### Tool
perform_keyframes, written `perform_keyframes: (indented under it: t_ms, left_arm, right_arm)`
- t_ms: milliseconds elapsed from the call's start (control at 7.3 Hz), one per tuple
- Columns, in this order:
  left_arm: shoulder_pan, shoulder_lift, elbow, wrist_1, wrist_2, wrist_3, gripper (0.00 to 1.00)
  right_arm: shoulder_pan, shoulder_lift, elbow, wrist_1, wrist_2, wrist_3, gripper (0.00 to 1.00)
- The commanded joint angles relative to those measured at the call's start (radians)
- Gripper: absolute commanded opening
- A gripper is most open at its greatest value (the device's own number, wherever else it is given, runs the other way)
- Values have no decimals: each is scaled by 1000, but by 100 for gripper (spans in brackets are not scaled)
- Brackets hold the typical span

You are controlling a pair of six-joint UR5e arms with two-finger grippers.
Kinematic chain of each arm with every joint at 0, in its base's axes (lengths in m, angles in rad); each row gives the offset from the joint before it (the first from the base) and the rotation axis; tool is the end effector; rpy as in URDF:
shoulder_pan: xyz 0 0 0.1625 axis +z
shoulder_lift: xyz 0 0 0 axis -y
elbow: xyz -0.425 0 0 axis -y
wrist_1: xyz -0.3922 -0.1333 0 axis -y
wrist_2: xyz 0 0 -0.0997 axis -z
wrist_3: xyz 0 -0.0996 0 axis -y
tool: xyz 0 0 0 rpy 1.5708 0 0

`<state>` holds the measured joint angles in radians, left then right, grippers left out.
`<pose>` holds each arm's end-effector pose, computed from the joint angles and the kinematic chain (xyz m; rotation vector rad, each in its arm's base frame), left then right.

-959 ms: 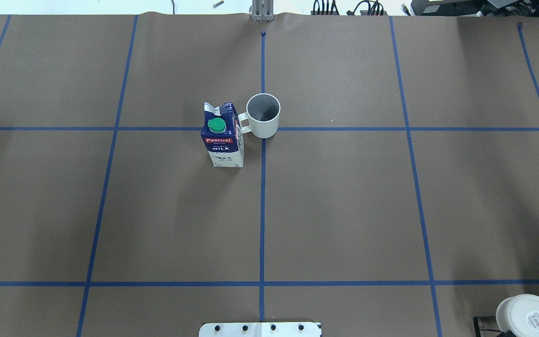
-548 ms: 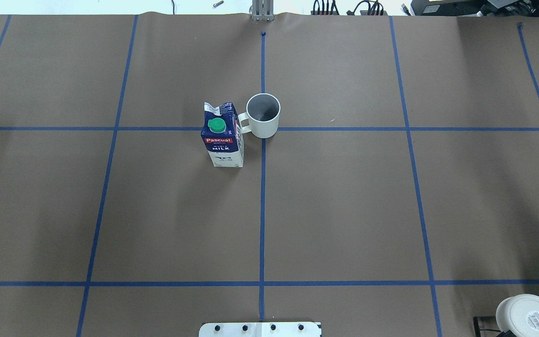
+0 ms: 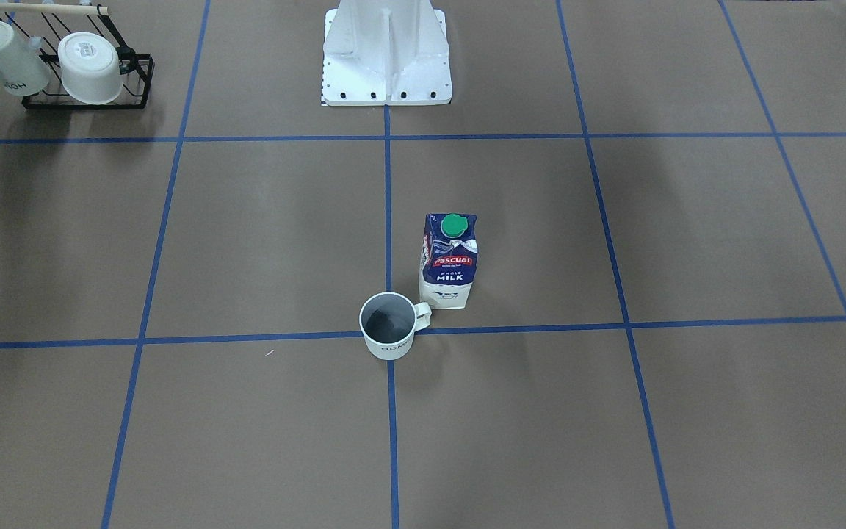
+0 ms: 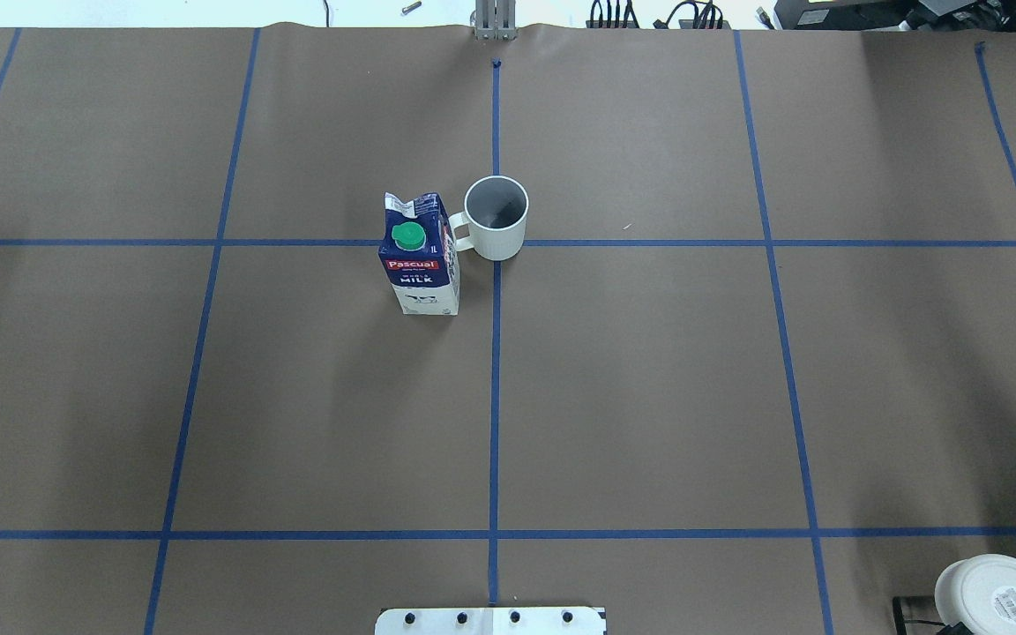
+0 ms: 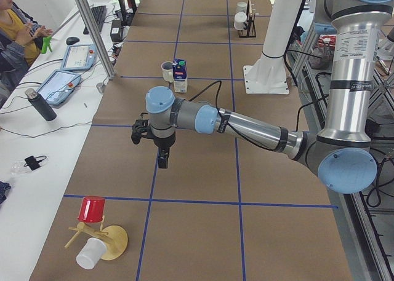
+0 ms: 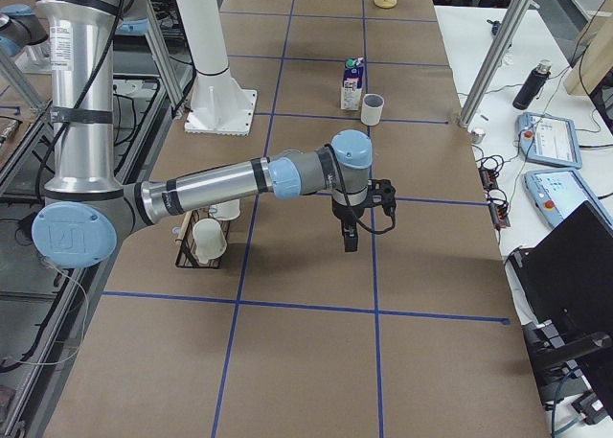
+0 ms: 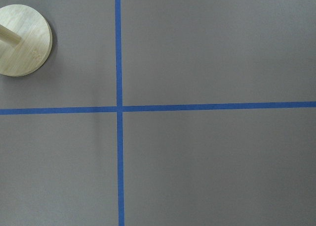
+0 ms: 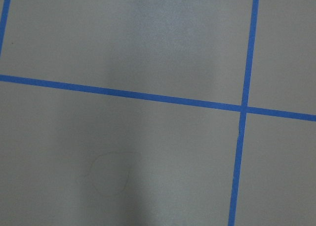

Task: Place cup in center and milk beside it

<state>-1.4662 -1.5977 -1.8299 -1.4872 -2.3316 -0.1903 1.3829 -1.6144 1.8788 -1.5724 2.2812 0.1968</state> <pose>-0.0121 -0.5039 0.5273 0.0790 0.7780 -0.0043 -0.0218 -0.4803 0.5316 0.1120 -0.7413 -0.0849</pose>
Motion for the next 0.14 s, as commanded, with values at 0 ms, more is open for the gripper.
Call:
perform_keyframes:
  t_ms: [0]
  left_arm:
    - [1, -1, 5, -1, 0, 2, 98]
  right_arm:
    - [1, 2, -1, 0, 1, 0, 100]
